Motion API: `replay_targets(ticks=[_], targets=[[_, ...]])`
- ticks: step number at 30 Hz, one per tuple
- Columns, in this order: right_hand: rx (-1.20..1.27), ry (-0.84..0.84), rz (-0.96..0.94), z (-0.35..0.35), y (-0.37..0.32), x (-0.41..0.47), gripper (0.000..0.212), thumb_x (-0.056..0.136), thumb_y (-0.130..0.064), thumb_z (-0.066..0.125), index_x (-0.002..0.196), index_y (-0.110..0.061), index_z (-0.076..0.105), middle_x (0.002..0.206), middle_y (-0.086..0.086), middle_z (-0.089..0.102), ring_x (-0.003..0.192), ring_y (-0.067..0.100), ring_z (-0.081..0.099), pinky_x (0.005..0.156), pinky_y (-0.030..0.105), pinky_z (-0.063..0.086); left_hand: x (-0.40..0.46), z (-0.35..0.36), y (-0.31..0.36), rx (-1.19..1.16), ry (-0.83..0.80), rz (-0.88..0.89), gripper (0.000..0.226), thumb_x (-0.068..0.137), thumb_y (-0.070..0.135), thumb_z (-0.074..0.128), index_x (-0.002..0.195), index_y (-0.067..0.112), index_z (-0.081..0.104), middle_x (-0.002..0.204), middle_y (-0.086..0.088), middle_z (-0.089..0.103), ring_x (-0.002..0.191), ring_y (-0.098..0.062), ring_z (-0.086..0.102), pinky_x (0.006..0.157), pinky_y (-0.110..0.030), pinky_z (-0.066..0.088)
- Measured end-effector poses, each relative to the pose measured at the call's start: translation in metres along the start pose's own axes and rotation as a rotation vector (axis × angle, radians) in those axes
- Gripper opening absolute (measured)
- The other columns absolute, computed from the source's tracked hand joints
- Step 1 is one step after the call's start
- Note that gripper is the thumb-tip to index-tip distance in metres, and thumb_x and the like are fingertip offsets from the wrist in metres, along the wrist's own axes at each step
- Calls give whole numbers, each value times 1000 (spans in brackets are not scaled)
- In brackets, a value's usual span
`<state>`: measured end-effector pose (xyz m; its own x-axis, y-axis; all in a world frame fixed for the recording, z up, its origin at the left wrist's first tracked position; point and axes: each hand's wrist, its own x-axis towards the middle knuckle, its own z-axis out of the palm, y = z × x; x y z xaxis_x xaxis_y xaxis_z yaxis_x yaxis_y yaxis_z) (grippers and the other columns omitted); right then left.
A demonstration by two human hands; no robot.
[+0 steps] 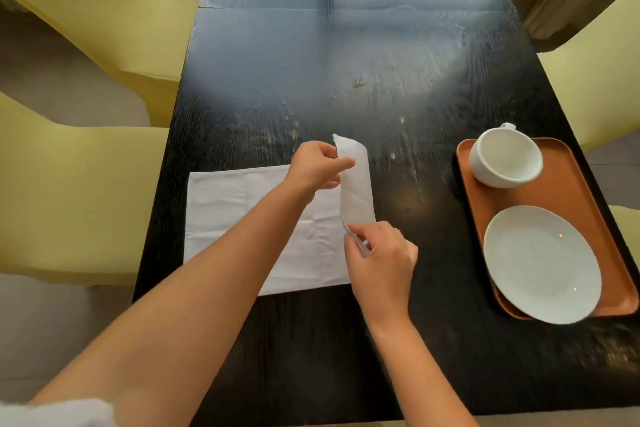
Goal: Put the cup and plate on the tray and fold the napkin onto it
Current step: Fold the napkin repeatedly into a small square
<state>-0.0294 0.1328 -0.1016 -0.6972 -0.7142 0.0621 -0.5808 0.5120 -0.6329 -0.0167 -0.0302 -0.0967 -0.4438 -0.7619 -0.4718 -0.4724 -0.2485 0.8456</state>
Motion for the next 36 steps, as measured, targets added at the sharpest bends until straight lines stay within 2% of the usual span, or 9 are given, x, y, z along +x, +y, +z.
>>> replay_targets(ticks=[2,5,7,12,15,20,25,31,36], targets=[[-16,-14,-37,10,-15,-8,13,76,-13,74,88,-18,71,80,-1,69,75,17,62,80,30,34,5,-20,-4,21,-2,-3,12,81,7,67,92,2,66,87,-10,64,80,-22,64,60,-21,54],[4,-15,-80,24,-36,-18,16,72,-11,77,84,-19,71,78,-4,69,72,14,62,80,31,35,7,-54,-17,12,-15,2,6,81,0,63,83,4,67,75,-7,65,72,-18,63,55,-18,55],[3,-10,-118,34,-49,-24,17,70,-12,79,83,-19,70,76,-5,68,70,12,62,82,32,36,5,-81,-29,28,-20,12,7,83,3,61,83,5,68,74,-5,67,67,-13,64,53,-14,55],[-9,-87,-178,74,-80,-45,17,67,-19,81,78,-21,68,70,-9,65,63,9,58,85,27,29,-6,-145,-71,144,16,21,9,86,15,62,86,12,70,81,-1,71,73,-11,66,58,-18,49],[-24,-159,-178,98,-90,-53,19,65,-17,83,78,-22,69,70,-9,65,63,9,59,78,30,39,-9,-167,-92,164,83,-2,7,84,16,64,84,13,71,78,-1,70,67,-9,63,57,-20,45],[-47,-277,-241,122,-97,-66,22,64,-14,83,79,-23,70,71,-10,65,64,7,59,67,24,47,-10,-184,-114,111,120,-11,11,83,10,61,81,10,72,76,-3,70,60,-10,59,56,-23,46],[-82,-293,-302,133,-102,-76,26,61,-17,85,79,-25,69,71,-12,64,63,6,58,65,24,49,-13,-193,-130,158,223,46,12,80,10,66,71,18,68,66,8,65,58,-2,58,53,-12,44],[-120,-335,-345,144,-100,-79,27,58,-19,86,77,-27,68,70,-13,62,64,5,53,64,23,46,-14,-195,-147,315,301,116,13,83,22,65,73,14,65,66,5,62,62,-12,54,57,-30,43],[-175,-523,-372,147,-92,-77,15,69,-33,76,81,-27,68,73,-13,61,65,7,56,69,24,41,-10,-194,-157,493,344,114,13,83,22,62,72,15,59,72,4,58,66,-17,52,50,-27,34]])
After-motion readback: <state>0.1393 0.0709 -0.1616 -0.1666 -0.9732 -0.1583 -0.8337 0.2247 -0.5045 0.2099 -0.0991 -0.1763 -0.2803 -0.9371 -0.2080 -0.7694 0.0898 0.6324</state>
